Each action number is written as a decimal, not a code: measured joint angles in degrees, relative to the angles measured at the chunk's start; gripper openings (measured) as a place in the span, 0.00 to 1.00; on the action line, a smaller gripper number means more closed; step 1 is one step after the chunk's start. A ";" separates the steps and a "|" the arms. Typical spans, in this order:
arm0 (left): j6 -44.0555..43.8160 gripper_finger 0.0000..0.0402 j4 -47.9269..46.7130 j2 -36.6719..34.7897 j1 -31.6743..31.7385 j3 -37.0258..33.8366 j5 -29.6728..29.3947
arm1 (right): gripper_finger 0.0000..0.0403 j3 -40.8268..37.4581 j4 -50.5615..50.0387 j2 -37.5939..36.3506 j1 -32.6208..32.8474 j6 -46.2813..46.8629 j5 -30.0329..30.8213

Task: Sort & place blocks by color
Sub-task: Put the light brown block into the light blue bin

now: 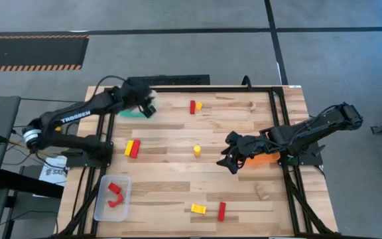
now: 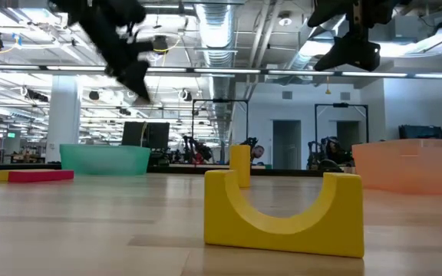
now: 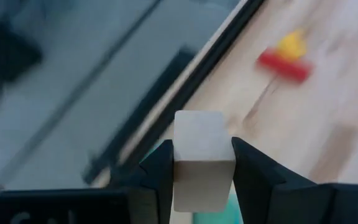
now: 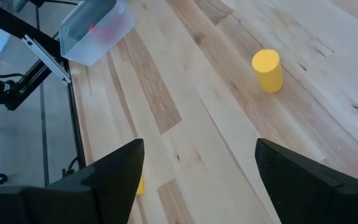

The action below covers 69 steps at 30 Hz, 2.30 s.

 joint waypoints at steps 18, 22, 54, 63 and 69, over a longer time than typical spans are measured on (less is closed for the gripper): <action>-4.73 0.28 -3.38 21.30 17.11 1.87 10.30 | 0.81 0.00 0.94 -0.01 0.32 -0.55 -0.01; -3.83 0.28 -3.83 22.56 17.11 2.99 9.45 | 0.81 0.00 0.90 -0.01 0.32 -0.59 -0.05; -11.64 0.63 -16.49 22.19 8.96 18.41 25.39 | 0.81 0.00 0.61 -0.01 0.15 -2.19 -0.03; -6.92 0.58 0.67 22.17 -14.06 13.56 37.07 | 0.81 0.04 -5.50 0.01 1.71 4.51 -2.19; 0.31 0.54 -1.80 21.88 -24.62 13.56 25.68 | 0.81 0.04 -16.44 -0.01 7.46 23.03 -14.44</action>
